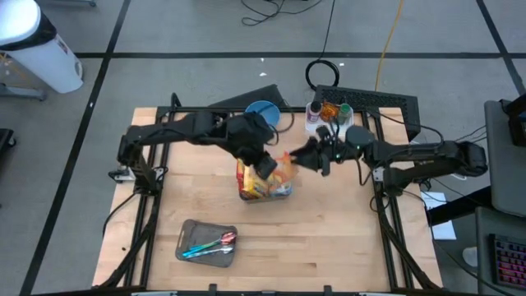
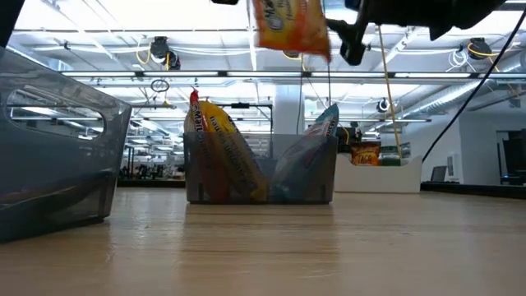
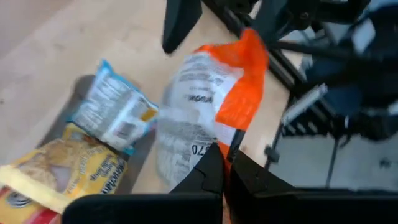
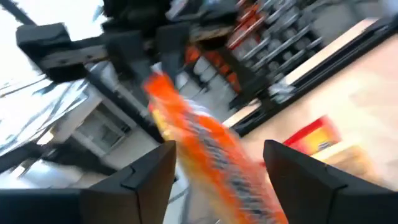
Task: Pick & Place Food Item
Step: Put the orange noodle pack into the top black bin
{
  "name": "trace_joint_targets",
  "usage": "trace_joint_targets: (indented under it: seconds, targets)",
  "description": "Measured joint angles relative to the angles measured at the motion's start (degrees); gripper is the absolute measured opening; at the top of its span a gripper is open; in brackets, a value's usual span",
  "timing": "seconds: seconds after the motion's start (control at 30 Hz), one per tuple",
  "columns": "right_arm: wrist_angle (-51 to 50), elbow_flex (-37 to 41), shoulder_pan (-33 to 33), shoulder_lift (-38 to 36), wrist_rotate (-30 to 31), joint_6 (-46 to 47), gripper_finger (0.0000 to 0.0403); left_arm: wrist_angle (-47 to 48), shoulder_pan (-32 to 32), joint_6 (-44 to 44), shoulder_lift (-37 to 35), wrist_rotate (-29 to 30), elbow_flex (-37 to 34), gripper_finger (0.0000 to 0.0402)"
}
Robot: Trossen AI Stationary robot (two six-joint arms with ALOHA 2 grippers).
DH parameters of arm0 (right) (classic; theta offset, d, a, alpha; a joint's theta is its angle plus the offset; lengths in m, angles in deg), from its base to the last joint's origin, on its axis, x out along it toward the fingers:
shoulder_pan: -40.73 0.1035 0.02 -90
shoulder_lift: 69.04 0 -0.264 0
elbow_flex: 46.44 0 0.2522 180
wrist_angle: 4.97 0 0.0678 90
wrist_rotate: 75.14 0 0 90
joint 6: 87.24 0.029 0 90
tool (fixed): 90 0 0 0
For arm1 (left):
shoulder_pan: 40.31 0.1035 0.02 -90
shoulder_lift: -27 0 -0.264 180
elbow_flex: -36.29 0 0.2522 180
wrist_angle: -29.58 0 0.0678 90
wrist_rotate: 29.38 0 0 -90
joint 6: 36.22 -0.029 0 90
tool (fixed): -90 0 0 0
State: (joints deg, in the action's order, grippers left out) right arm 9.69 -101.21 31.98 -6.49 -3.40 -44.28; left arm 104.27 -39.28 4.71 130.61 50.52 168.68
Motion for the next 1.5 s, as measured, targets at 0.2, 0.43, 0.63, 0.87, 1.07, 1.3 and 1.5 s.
trace_joint_targets:
  seconds: [0.2, 0.43, 0.63, 0.87, 1.07, 1.3, 1.5]
  targets:
    - [-0.6, 0.0, -6.3, -0.7, 0.1, 1.3, 0.0251, -0.9, 2.7, 4.7, -1.0, 6.1, 0.0, 0.0001]
    - [-0.5, 0.0, -11.0, -0.7, -0.2, -3.2, 0.0246, -1.0, 3.3, 10.3, -1.0, 10.3, 0.0, 0.0001]
    - [-2.5, 0.0, -17.6, -3.2, -10.7, -5.6, 0.0245, -1.0, 0.9, 19.9, -1.0, 16.1, 0.0, 0.0000]
    - [-17.4, 0.0, -21.2, -9.8, -19.0, -8.5, 0.0244, 0.4, -4.3, 35.6, 0.0, 28.4, 0.1, 0.0000]
    - [-26.0, 0.0, -21.3, -16.0, -18.0, -13.1, 0.0243, 5.8, -7.6, 46.6, 2.6, 32.4, 0.1, 0.0000]
    - [-31.6, 0.0, -21.2, -23.3, -18.0, -13.6, 0.0242, 4.9, -8.6, 50.3, 6.0, 32.2, 0.1, 0.0000]
    - [-37.3, 0.6, -21.1, -26.5, -17.8, -15.1, 0.0242, 5.7, -8.1, 50.4, 8.5, 30.9, 0.1, 0.0000]
